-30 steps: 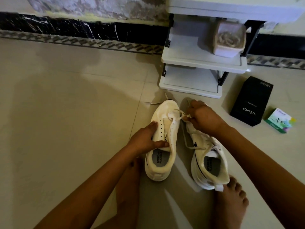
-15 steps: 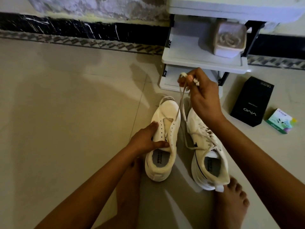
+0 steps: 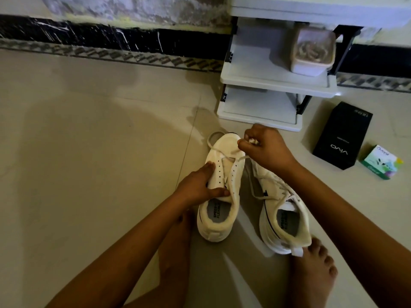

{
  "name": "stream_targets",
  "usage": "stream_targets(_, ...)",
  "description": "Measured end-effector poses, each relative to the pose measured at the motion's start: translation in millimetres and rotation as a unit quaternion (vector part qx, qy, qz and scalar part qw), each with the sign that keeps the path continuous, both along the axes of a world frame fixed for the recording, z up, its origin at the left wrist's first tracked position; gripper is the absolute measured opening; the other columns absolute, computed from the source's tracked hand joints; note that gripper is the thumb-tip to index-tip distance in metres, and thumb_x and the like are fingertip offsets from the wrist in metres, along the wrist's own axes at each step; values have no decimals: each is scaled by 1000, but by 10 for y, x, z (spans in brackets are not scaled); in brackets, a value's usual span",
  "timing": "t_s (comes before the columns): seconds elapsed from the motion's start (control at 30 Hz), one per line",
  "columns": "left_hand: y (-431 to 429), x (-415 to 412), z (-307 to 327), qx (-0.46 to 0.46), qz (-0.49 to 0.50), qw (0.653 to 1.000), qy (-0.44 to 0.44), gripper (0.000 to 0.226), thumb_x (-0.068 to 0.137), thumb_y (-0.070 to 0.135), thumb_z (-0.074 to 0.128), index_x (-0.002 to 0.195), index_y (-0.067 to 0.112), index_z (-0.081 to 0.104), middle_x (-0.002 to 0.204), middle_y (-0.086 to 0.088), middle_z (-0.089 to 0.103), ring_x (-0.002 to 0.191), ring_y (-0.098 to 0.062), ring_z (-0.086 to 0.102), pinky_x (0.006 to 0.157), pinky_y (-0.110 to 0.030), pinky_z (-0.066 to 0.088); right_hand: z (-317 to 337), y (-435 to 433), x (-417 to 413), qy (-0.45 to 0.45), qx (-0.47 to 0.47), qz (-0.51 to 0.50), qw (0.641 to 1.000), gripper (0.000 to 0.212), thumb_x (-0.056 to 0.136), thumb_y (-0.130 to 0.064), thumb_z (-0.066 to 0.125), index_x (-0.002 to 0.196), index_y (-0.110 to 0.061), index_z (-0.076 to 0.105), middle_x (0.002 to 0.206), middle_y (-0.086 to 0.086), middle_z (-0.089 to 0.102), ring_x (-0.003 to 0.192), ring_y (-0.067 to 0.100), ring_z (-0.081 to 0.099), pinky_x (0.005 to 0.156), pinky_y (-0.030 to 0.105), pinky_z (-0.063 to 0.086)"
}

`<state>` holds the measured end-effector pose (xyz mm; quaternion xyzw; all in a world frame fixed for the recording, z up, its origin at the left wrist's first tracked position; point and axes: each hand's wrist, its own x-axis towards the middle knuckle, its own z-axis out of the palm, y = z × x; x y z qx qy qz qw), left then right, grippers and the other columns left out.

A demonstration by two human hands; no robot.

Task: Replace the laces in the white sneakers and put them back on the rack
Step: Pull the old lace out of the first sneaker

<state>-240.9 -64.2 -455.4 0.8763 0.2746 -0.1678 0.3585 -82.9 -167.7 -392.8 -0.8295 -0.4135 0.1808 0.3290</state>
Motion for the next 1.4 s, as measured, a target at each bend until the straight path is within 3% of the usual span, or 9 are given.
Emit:
stream_targets(0.13, -1, -2, 5, 0, -2, 1000, -3, 97, 79, 57, 63, 151, 19, 10, 155, -3, 25, 131, -22, 41, 102, -33, 39, -74, 40, -91, 214, 109, -106, 965, 6, 82, -5, 62, 76, -7, 63, 89, 13, 67, 79, 20, 62, 74, 31, 49)
stream_targets(0.27, -13, -7, 13, -7, 1, 1000, -9, 96, 79, 55, 64, 151, 19, 11, 154, -3, 27, 130, -22, 42, 101, -32, 38, -112, 45, -84, 326, 148, -158, 920, 16, 92, -11, 56, 78, -14, 50, 77, 14, 61, 70, 23, 60, 72, 33, 55)
stream_targets(0.43, -11, -15, 8, -10, 5, 1000, -8, 96, 79, 55, 63, 151, 19, 10, 155, -3, 26, 130, -22, 41, 103, -33, 38, -277, -20, 21, 116, -56, -77, 989, 29, 96, -30, 49, 117, -10, 45, 102, 8, 54, 91, 22, 54, 73, 29, 45)
stream_targets(0.57, 1, -16, -14, -7, 0, 1000, -3, 98, 79, 57, 63, 151, 20, 9, 156, -3, 22, 133, -22, 39, 105, -35, 38, -394, -66, -21, -2, -215, 36, 976, 37, 93, -33, 56, 117, -5, 53, 108, 6, 58, 98, 25, 57, 79, 30, 44)
stream_targets(0.8, -7, -14, -10, -10, 1, 1000, -1, 97, 80, 55, 63, 151, 19, 8, 157, -2, 21, 134, -22, 37, 107, -35, 36, -363, -103, -25, -74, -217, 46, 972, 32, 97, -23, 48, 124, -5, 51, 124, 17, 53, 110, 30, 54, 92, 32, 42)
stream_targets(1.0, -1, -21, -26, -15, 8, 1000, -2, 98, 78, 58, 63, 151, 21, 8, 155, -2, 24, 132, -22, 40, 106, -36, 38, -300, -96, 19, 34, -169, -7, 985, 25, 99, -17, 42, 121, -5, 47, 111, 20, 59, 96, 34, 57, 73, 30, 42)
stream_targets(1.13, 1, -24, -37, -21, 8, 1000, -4, 98, 78, 57, 63, 151, 22, 8, 155, -2, 26, 131, -22, 41, 106, -37, 38, -196, -80, -41, 83, -2, -49, 995, 16, 99, -19, 43, 106, -7, 51, 99, 11, 60, 91, 24, 57, 64, 16, 41)
stream_targets(1.27, 0, -30, -43, -24, 11, 1000, -4, 95, 80, 56, 62, 151, 23, 9, 155, -1, 25, 133, -21, 39, 107, -35, 36, 122, -27, -36, 218, 166, -60, 960, 18, 100, -23, 39, 99, -10, 51, 113, 1, 64, 104, 10, 60, 85, 16, 46)
stream_targets(1.4, -8, -24, -33, -24, 13, 1000, -7, 98, 78, 58, 63, 151, 22, 9, 156, 0, 23, 134, -21, 38, 107, -36, 36, 286, -45, 71, 334, 232, -121, 905, 18, 100, -26, 38, 86, -19, 45, 79, 1, 58, 69, 11, 61, 68, 23, 53)
